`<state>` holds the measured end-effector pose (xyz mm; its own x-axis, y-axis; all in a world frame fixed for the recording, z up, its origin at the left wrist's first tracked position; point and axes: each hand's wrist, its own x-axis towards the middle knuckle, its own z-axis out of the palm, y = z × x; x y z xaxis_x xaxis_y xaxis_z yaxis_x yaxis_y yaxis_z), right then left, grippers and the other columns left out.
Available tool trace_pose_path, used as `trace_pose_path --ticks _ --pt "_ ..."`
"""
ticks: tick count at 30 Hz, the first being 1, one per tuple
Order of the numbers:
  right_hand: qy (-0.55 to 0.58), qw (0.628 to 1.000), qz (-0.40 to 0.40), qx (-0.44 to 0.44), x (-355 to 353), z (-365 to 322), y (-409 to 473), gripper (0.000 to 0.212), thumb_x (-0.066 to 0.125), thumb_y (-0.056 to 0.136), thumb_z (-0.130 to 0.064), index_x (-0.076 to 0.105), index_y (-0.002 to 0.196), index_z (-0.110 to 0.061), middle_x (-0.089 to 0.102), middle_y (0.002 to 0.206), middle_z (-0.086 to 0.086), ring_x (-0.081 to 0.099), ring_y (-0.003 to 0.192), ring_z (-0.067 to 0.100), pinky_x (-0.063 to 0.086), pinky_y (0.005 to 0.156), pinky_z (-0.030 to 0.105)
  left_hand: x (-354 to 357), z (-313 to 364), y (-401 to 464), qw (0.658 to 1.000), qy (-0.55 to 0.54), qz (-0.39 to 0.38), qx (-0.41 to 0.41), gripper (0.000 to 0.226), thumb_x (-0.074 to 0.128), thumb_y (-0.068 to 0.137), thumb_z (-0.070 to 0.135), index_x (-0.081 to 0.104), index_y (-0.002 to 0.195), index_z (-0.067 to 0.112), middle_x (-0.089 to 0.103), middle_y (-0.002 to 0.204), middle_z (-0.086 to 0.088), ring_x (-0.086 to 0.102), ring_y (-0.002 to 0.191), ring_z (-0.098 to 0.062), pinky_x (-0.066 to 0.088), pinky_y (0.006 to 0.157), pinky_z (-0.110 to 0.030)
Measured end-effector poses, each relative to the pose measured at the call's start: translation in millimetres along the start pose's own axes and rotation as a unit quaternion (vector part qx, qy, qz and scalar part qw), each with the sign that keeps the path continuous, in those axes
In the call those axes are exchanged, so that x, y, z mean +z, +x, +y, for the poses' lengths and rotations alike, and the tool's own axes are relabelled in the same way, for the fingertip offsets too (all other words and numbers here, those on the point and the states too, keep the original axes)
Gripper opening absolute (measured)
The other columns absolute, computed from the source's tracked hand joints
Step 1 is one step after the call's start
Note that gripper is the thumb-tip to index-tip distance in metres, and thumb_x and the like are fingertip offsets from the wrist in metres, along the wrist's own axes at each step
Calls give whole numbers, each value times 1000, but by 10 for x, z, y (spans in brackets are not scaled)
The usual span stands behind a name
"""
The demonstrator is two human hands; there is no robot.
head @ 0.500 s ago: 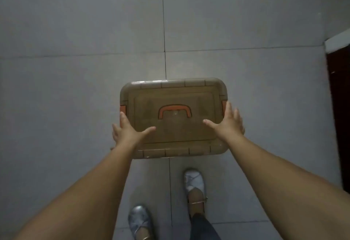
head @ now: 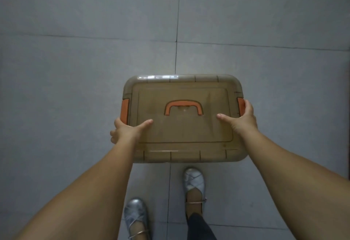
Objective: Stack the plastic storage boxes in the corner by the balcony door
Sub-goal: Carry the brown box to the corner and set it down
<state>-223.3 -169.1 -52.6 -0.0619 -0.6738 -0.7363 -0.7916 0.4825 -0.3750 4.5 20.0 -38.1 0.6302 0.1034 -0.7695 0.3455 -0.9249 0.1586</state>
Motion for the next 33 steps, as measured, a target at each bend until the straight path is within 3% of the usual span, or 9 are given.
trace_pose_path --ticks 6,14,19,25,33 --pt "3 1000 -22 -6 -578 -528 -796 107 81 65 -42 15 147 -34 31 151 11 31 137 36 36 108 53 -727 269 -885 1000 -14 9 -5 111 78 62 54 17 148 20 27 149 -19 29 137 -40 33 108 -57" --pt "43 997 -14 -68 -1884 -1570 -2179 106 80 66 -44 14 148 -33 31 152 11 31 138 36 36 107 54 -2113 1042 -2484 996 -45 27 72 110 78 61 54 20 147 18 30 148 -19 31 137 -41 35 106 -58" --pt "42 991 7 -128 -2614 -2279 -2675 106 78 65 -48 14 148 -31 33 151 11 34 136 37 35 108 55 -2749 1536 -3018 985 -124 -33 117 106 86 57 41 29 142 15 42 141 -18 45 128 -41 44 99 -58" --pt "85 976 14 -201 -3075 -3413 -2820 104 80 66 -41 18 148 -28 33 151 11 34 136 36 35 107 56 -3424 2440 -3258 967 -159 -20 198 102 87 57 39 35 138 7 49 137 -20 50 124 -41 47 97 -56" --pt "103 963 37 -247 -3208 -5306 -2581 101 78 69 -40 18 149 -26 32 151 11 33 137 37 35 107 58 -4349 4109 -2833 939 -197 -44 277 96 84 62 35 35 140 9 50 136 -19 50 123 -41 46 99 -56"
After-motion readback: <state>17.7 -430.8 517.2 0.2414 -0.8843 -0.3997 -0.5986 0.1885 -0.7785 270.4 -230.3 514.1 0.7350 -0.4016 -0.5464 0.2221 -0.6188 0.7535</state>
